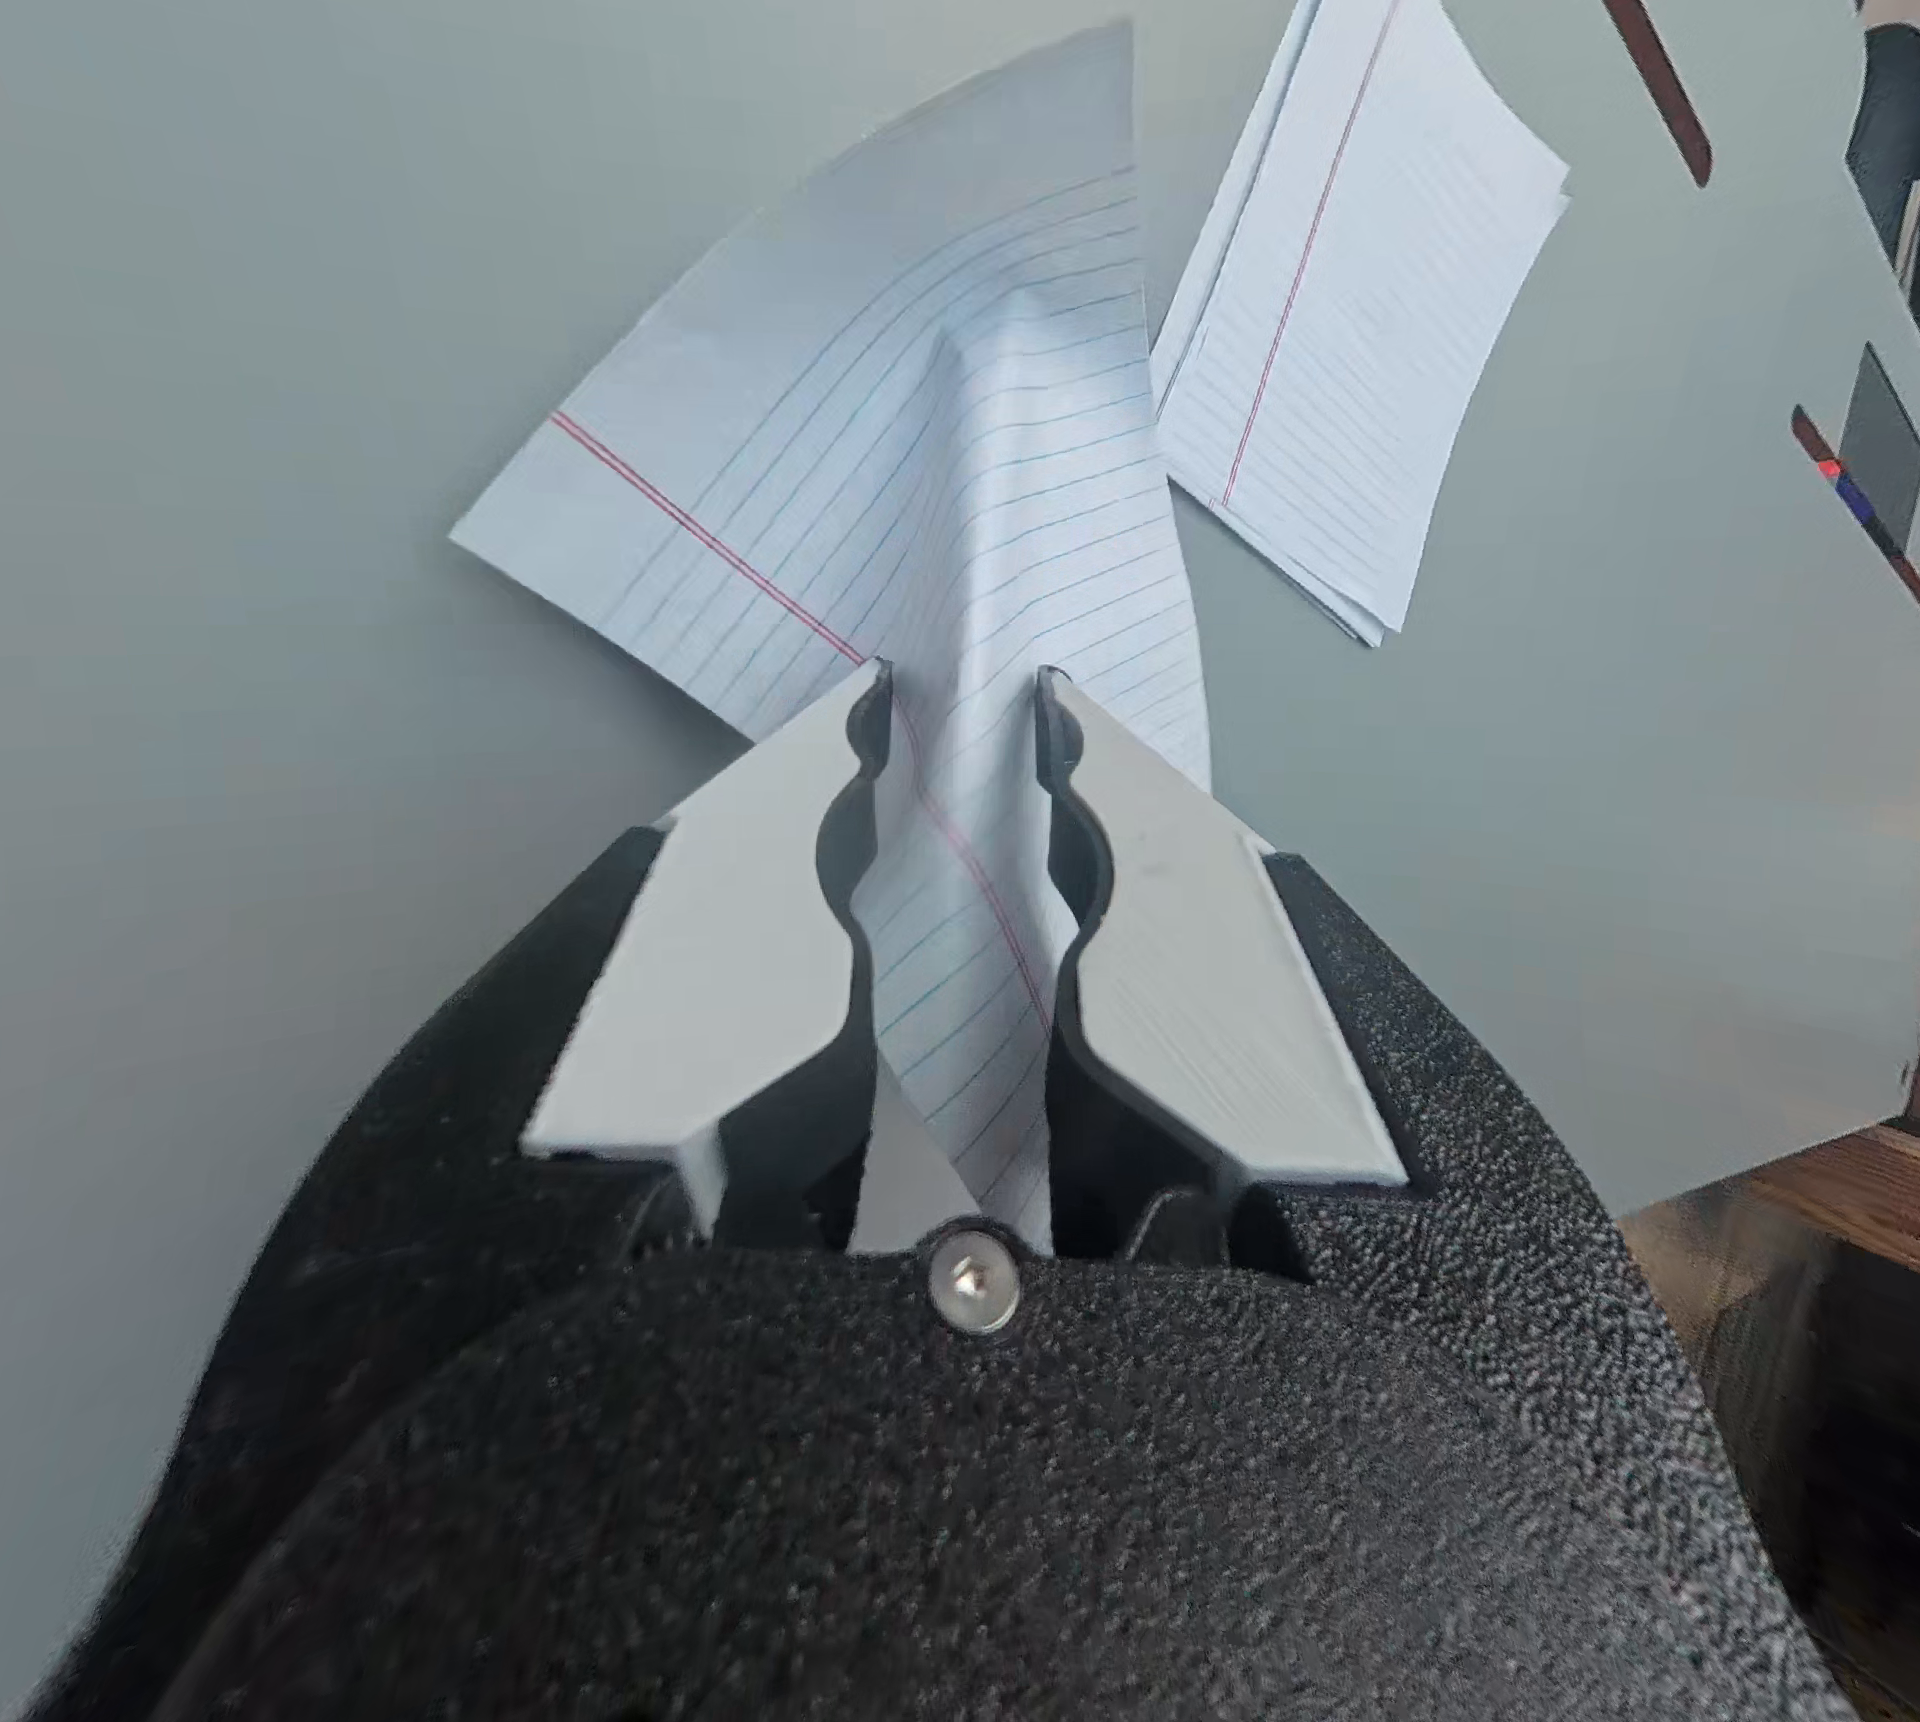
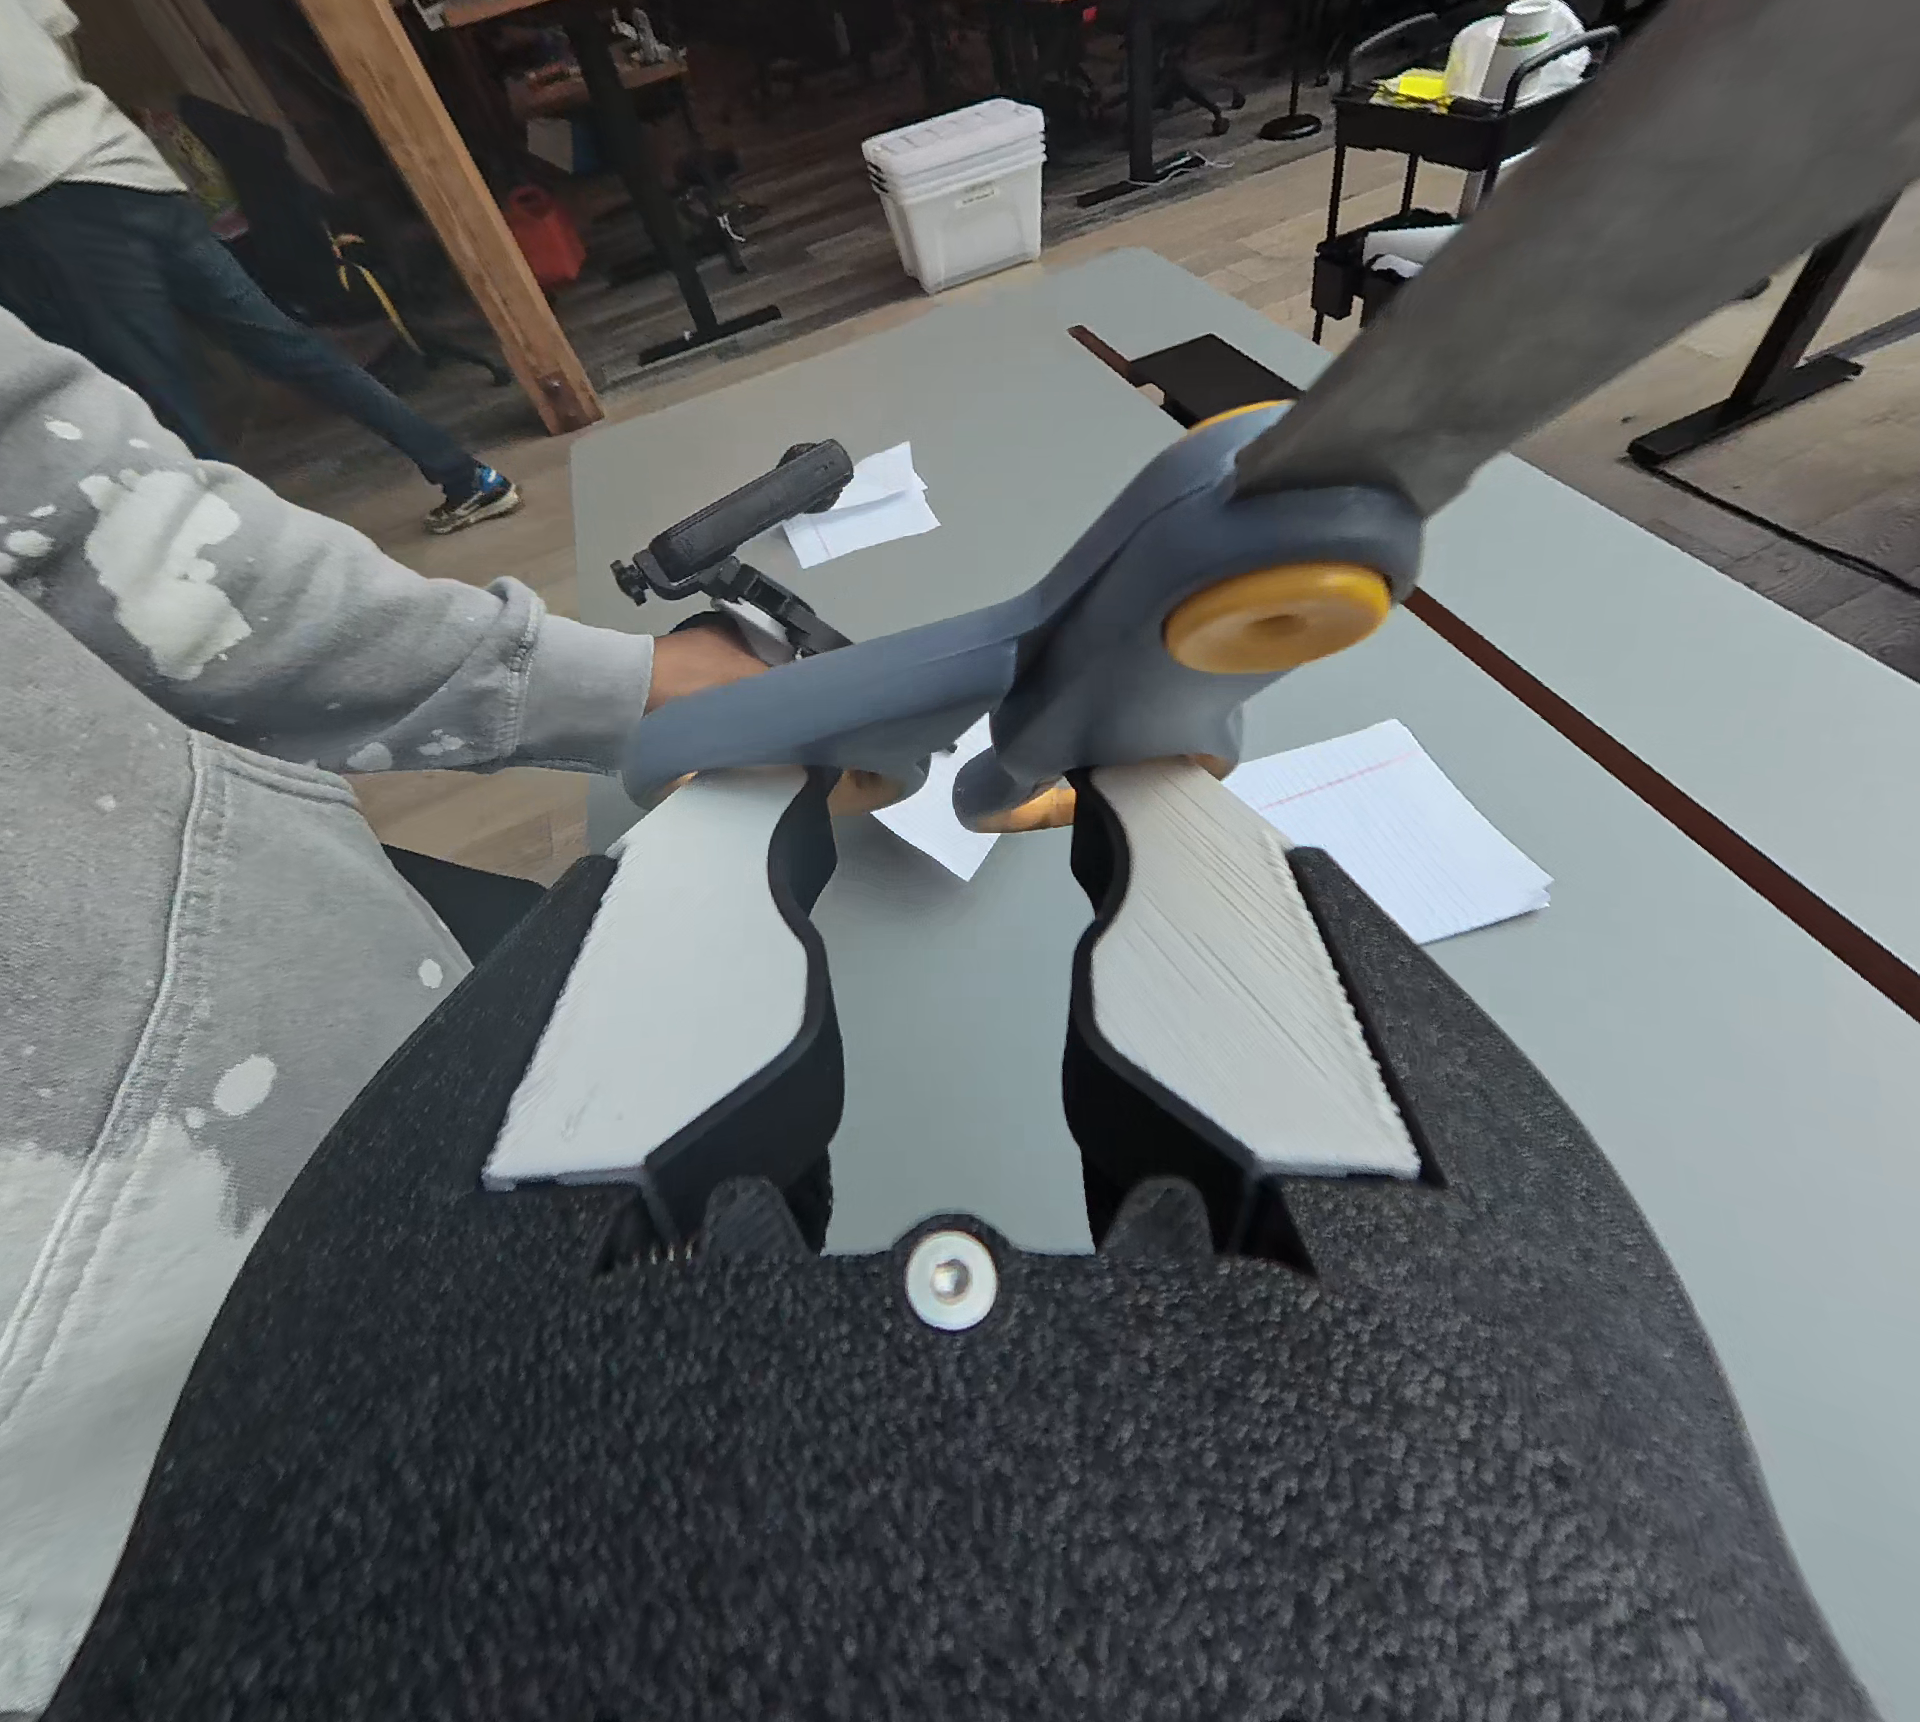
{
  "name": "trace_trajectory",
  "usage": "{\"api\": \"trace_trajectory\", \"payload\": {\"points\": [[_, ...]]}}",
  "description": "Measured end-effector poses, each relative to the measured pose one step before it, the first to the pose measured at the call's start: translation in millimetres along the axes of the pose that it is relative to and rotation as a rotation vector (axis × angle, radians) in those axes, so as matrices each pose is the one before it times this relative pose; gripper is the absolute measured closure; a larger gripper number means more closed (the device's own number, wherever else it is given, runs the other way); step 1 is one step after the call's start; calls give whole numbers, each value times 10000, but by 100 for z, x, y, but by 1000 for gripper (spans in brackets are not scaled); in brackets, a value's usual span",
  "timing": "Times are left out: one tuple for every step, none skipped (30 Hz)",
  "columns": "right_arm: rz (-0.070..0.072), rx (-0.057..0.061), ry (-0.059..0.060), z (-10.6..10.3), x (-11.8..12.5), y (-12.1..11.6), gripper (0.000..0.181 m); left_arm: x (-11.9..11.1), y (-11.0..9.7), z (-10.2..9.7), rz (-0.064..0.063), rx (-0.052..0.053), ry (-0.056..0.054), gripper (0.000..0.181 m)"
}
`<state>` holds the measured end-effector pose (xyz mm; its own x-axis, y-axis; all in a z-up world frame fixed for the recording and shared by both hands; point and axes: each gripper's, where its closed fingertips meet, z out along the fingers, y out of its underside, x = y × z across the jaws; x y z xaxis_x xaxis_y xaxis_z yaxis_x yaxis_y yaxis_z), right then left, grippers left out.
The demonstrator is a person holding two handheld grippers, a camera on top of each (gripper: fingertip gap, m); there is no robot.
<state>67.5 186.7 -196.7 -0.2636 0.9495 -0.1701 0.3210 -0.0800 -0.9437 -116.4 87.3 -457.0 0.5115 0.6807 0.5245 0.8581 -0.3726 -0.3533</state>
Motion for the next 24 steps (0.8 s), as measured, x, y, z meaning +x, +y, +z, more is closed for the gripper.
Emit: {"api": "trace_trajectory", "payload": {"points": [[-67,-33,-144,571,-495,-135,139,-619,710,-870,-160,88,5,145],[-57,-53,-143,558,-461,-126,140,-456,458,-962,-80,160,47,139],[-85,-85,-104,539,-388,-95,140,-445,93,-1091,33,303,-33,133],[-101,-97,-97,518,-386,-88,140,-395,-172,-1151,134,362,-69,128],[-96,-103,-97,502,-374,-85,140,-303,-301,-1143,201,314,-83,123],[-107,-120,-85,483,-357,-76,140,-174,-484,-1138,290,308,-114,120],[-122,-166,-80,491,-357,-1,140,394,-720,-1148,409,314,114,120],[-123,-211,-90,491,-369,69,140,1251,-844,-1096,463,249,528,125],[-102,-219,-101,511,-401,85,140,2305,-859,-967,428,132,1074,131],[-82,-202,-121,540,-450,71,140,3045,-760,-728,331,-52,1449,131],[-85,-176,-90,571,-444,19,140,3062,-661,-420,260,-193,1341,130],[-80,-266,-42,627,-404,122,140,2979,-680,-229,329,-202,1157,130],[-119,-339,63,661,-269,190,140,2727,-710,-33,400,-199,914,130],[-125,-381,90,686,-276,225,140,2140,-764,132,314,-158,526,130],[-40,-319,94,697,-271,104,140,1910,-826,168,203,-70,414,130],[52,-308,148,724,-223,69,140,1837,-766,183,109,-52,424,131],[14,-311,158,731,-245,68,140,1362,-560,225,62,-83,197,131],[-79,-310,207,738,-250,62,141,992,-390,190,111,-69,58,130],[-134,-333,275,736,-229,68,141,730,-285,135,83,-41,24,130],[-124,-341,258,729,-296,51,141,389,-105,101,41,-84,-76,130],[-90,-312,264,692,-297,-22,141,65,157,94,108,-196,-165,130],[-52,-244,253,653,-309,-109,142,-286,416,83,181,-296,-277,131],[-101,-307,295,597,-233,-69,143,-387,581,28,149,-327,-228,136],[-194,-255,360,510,-149,-182,143,-387,514,-102,-19,-212,-113,141]]}}
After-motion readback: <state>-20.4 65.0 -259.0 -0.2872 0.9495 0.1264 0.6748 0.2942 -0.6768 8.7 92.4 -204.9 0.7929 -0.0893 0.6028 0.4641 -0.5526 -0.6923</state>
